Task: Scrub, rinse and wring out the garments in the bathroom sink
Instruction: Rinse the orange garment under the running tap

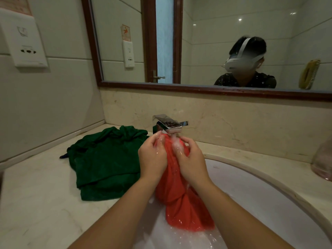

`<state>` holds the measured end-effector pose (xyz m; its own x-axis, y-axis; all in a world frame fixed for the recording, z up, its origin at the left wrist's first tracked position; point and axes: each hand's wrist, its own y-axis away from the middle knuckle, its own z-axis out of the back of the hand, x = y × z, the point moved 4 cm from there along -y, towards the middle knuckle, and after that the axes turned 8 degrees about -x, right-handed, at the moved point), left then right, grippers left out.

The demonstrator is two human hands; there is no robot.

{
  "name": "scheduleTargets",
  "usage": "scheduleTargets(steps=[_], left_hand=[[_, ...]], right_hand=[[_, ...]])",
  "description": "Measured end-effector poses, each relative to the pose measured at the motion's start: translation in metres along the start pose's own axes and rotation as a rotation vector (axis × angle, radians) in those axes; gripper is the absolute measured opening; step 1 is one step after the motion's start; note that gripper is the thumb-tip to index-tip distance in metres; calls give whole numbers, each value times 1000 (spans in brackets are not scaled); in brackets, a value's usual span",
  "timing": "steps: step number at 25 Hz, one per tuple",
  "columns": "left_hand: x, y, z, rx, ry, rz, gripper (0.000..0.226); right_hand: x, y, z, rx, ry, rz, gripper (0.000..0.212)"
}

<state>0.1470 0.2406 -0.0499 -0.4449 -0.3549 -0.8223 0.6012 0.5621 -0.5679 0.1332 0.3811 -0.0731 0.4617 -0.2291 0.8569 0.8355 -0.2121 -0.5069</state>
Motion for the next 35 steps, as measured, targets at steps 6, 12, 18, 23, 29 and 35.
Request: scheduleTargets(steps=[6,12,18,23,29,35], left_hand=[[7,-4,5,-14,-20,-10,19],[8,7,-13,256,-107,-47,17],[0,7,-10,265,-106,-272,26],[8,6,-7,114,-14,-53,19],[11,-3,3,-18,39,51,20],[8,2,-6,107,-74,-31,22]], right_hand=[[3,2,-7,55,1,41,12],[1,-6,16,-213,34,-11,15],[9,-4,11,-127,-19,65,14],[5,7,-3,25,108,151,31],[-3,15,-12,75,120,115,37],[0,-7,12,-177,59,41,17]])
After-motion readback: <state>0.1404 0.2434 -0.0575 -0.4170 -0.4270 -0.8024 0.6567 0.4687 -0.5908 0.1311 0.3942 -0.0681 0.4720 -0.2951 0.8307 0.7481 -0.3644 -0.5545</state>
